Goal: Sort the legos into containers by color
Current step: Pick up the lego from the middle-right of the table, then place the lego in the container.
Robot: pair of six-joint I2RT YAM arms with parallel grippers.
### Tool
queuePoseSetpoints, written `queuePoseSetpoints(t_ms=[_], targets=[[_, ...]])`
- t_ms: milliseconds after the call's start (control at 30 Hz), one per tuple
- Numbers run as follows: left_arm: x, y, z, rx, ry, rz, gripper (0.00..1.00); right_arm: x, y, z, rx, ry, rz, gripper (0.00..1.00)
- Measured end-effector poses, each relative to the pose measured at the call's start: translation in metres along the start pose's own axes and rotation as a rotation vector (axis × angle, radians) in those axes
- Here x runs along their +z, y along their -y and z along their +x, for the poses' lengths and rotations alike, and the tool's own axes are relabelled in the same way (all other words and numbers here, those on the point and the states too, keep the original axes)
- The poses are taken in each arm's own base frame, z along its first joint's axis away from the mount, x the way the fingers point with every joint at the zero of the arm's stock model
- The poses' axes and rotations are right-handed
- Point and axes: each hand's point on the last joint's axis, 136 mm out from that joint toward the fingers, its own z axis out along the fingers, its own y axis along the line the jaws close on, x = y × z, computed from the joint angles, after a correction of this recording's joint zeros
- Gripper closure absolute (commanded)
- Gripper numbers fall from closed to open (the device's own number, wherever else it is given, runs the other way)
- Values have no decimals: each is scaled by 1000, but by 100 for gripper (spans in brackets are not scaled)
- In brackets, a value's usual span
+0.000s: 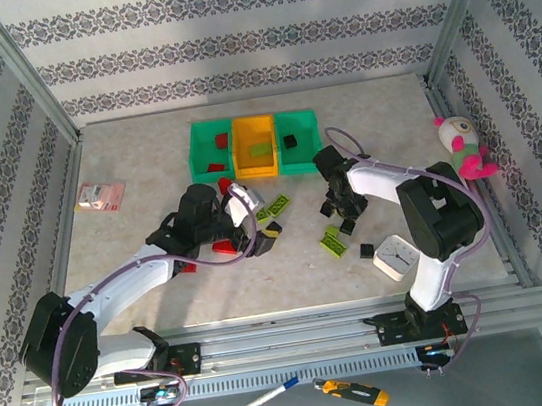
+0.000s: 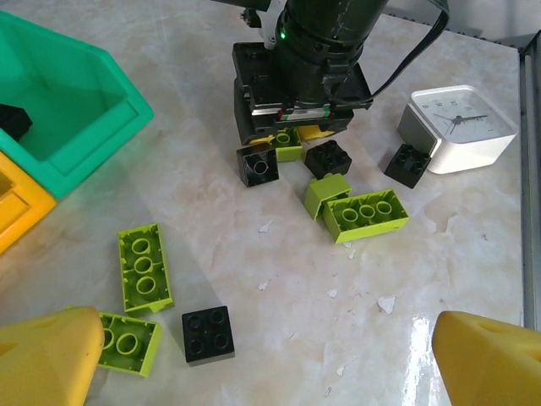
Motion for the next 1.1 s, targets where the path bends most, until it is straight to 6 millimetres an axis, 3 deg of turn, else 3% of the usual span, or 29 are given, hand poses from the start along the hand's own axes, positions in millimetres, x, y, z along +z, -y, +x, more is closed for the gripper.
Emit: queuePoseSetpoints(t_ms=[200,400,600,833,967,1100], targets=[[-8,-3,7,-12,7,-49,1,-6,-1,-1,-11,2,-1,73],[-19,-8,10,-68,24,-109,1,-39,-18,-4,-117,63,-74,73],[-32,-14,12,-141,54,-169,1,-92,-81,1,-344,163,-247,74],[-51,-19,11,-168,94,-253,1,-151,-198,33,-643,294,-489,74],[-62,-23,8,-173,106,-297,1,-152,-244,47,-730,334,-540,75],[-71,-26,9,-175,107,-336,1,-126,-273,49,-781,350,-524,74]])
